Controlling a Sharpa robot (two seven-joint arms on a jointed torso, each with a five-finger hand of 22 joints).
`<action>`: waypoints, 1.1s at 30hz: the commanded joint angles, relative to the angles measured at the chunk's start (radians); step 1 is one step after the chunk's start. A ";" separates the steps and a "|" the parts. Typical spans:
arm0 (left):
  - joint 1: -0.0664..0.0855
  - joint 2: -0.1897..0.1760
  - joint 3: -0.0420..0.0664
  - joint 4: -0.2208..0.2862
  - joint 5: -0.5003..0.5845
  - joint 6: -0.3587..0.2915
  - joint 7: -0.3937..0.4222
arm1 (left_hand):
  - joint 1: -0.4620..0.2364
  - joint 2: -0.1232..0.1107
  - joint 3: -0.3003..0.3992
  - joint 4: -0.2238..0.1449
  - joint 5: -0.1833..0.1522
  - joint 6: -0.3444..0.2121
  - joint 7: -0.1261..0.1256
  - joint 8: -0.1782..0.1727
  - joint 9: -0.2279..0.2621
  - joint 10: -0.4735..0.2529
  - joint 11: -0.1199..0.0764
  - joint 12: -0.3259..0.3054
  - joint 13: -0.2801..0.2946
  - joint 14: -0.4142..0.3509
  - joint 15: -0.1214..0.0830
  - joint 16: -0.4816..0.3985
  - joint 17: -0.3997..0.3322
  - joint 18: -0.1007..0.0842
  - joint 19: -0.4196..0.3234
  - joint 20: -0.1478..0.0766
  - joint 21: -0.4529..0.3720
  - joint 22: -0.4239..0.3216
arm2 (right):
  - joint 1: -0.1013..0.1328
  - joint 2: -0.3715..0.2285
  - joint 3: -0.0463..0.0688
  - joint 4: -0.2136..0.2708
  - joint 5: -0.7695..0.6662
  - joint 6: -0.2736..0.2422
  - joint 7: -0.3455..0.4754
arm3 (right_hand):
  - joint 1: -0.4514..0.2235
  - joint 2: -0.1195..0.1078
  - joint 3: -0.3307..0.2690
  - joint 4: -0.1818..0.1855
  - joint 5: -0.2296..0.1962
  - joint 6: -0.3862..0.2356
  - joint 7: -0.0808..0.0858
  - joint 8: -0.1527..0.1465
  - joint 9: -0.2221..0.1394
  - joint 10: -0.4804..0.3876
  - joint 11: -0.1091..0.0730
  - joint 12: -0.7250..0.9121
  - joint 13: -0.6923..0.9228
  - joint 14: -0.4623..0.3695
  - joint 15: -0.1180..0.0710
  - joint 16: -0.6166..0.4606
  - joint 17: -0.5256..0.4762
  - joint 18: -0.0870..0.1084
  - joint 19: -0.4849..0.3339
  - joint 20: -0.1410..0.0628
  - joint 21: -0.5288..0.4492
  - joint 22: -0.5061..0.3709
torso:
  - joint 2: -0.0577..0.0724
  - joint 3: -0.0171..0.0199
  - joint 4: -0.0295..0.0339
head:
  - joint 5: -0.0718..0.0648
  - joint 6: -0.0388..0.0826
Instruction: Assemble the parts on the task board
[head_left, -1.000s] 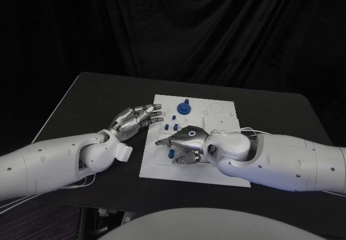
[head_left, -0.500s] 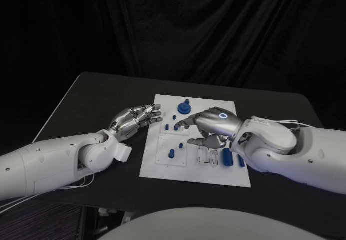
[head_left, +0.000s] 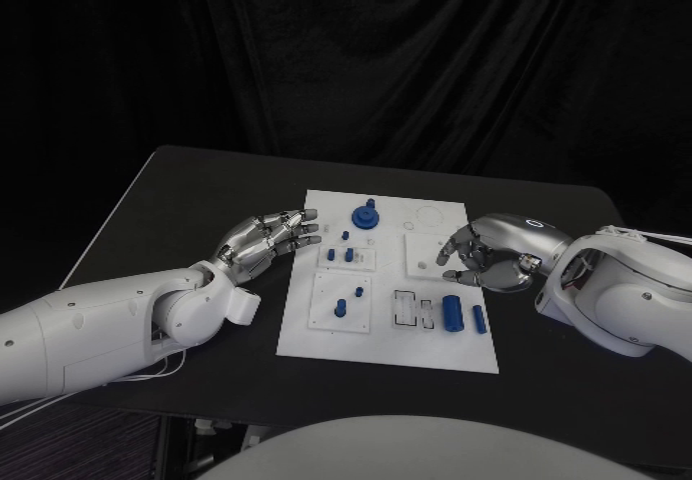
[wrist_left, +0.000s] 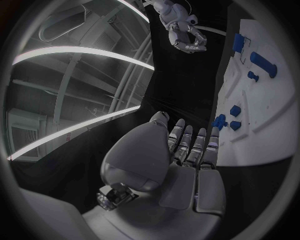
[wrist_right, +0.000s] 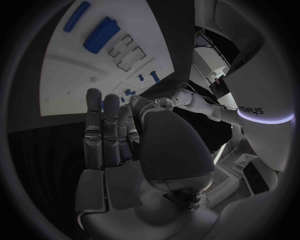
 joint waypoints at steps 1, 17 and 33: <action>-0.002 0.004 0.001 0.002 0.004 -0.002 0.010 | 0.003 -0.001 0.007 -0.001 0.001 0.009 0.012 0.007 0.001 0.002 0.007 0.007 0.001 0.002 0.004 0.005 0.001 -0.014 0.010 0.001 0.000 0.002 | -0.015 -0.016 0.000 0.002 0.072 0.052 -0.106 | -0.094 0.002 -0.049 0.071 -0.037 0.029 -0.006 0.055 0.034 0.230 -0.005 0.182 0.301 0.112 -0.010 0.168 0.229 -0.037 0.073 -0.009 0.191 0.088 | -0.002 -0.0021 0.0010 | -0.009 0.000; -0.003 0.011 0.001 -0.003 0.004 0.009 0.005 | 0.003 0.003 0.012 0.000 -0.001 0.011 0.013 0.008 0.001 0.004 0.007 0.009 0.002 0.006 0.006 0.011 0.002 -0.014 0.017 0.002 0.003 0.006 | -0.089 0.002 -0.001 -0.034 0.015 0.126 -0.330 | -0.388 0.042 -0.149 0.113 0.046 -0.056 -0.071 0.480 0.392 0.703 -0.059 0.330 0.793 0.342 -0.067 0.486 0.766 -0.119 0.252 -0.063 0.815 0.196 | -0.002 0.0021 -0.0026 | -0.027 0.000; -0.004 0.009 0.001 0.000 0.004 0.010 0.002 | 0.004 0.006 0.017 -0.001 0.001 0.013 0.013 0.009 0.002 0.005 0.008 0.011 0.002 0.006 0.008 0.012 0.002 -0.014 0.020 0.002 0.004 0.007 | -0.120 0.041 -0.001 -0.077 -0.032 0.128 -0.380 | -0.441 0.065 -0.154 0.114 0.016 -0.056 -0.091 0.510 0.457 0.703 -0.080 0.330 0.793 0.342 -0.088 0.469 0.733 -0.130 0.268 -0.085 0.891 0.209 | 0.000 0.0028 -0.0014 | -0.038 0.000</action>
